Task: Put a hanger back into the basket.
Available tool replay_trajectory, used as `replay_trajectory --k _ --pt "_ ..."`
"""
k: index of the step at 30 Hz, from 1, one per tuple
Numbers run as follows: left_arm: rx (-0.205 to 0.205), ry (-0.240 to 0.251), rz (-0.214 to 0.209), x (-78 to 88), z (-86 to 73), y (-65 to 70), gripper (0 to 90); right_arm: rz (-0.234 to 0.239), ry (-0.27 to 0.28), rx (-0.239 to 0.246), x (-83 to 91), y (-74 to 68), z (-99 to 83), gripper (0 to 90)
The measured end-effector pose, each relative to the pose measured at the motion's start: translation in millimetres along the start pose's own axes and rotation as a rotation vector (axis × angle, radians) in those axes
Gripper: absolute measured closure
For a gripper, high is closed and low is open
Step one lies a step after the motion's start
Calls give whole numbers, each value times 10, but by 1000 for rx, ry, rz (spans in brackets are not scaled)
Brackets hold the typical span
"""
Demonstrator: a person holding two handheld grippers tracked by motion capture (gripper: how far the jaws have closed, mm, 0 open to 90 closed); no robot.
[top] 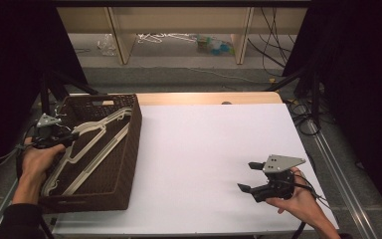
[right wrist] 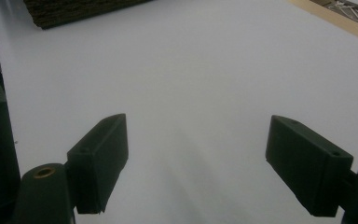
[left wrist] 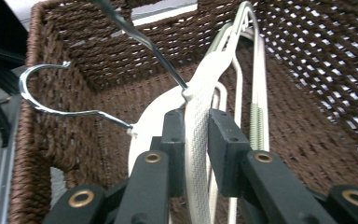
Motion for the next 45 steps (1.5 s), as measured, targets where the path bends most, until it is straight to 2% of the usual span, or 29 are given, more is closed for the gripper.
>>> replay_trajectory --k 1,2,3,4,6,8,9,11,17,18,20,22,24,27,28,29,33,34,35,38,43,45 --pt "6 -7 8 -7 -10 5 754 -3 2 0 -1 6 1 221" --pt "-8 -11 12 -12 -21 -11 753 -3 3 -1 -2 6 1 221" --pt "15 -8 12 -14 -31 -7 752 0 2 -2 -1 2 0 221" --pt "4 -12 14 -11 -43 -21 751 2 2 -2 -3 -2 -3 221" --pt "20 -15 16 -12 -60 -16 749 4 2 -3 -6 -5 -5 221" --pt "5 -19 20 -14 -78 -37 740 4 2 -3 -6 -2 -5 221" --pt "27 -20 29 -18 -86 -33 730 2 5 -3 -7 3 -4 221" --pt "24 -32 35 -30 -129 -61 727 0 3 -6 -6 6 -10 221" --pt "52 -49 50 -43 -222 -93 712 0 0 -8 -12 5 -17 221" --pt "46 -53 53 -37 -230 -101 703 1 -2 -11 -13 5 -20 221" --pt "73 -57 67 -33 -235 -105 642 4 -3 -11 -17 6 -23 221" --pt "77 -52 57 -18 -224 -96 611 3 -3 -5 -18 9 -25 221" --pt "77 -37 54 -6 -183 -60 581 1 3 -10 -15 9 -16 221" --pt "51 -25 56 44 -119 -32 545 2 1 -14 -11 8 -20 221" --pt "69 7 60 53 -59 -4 536 1 -1 -16 -9 8 -22 221" --pt "66 20 57 67 -27 11 525 2 2 -14 -10 10 -17 221" --pt "77 85 27 127 131 127 468 1 1 -13 -8 9 -21 221" --pt "68 99 21 150 179 161 462 2 -1 -16 -6 9 -24 221" --pt "73 106 18 161 205 190 446 1 2 -15 -5 12 -20 220" --pt "50 136 -3 198 321 306 413 0 2 -11 -6 15 -24 220" --pt "61 186 -34 238 492 483 372 -2 6 -12 -3 14 -18 219" --pt "41 197 -41 254 543 536 366 -2 4 -10 -1 18 -23 218"
Point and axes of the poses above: each handheld gripper's, and its own axes: x roughly backward along the jaws, z roughly out of its top, y roughly to its right, the point moved 10 cm from there along -x, roughly forward along the jaws, and after that the axes turned 15 degrees about -x, right-handed, at the moved point
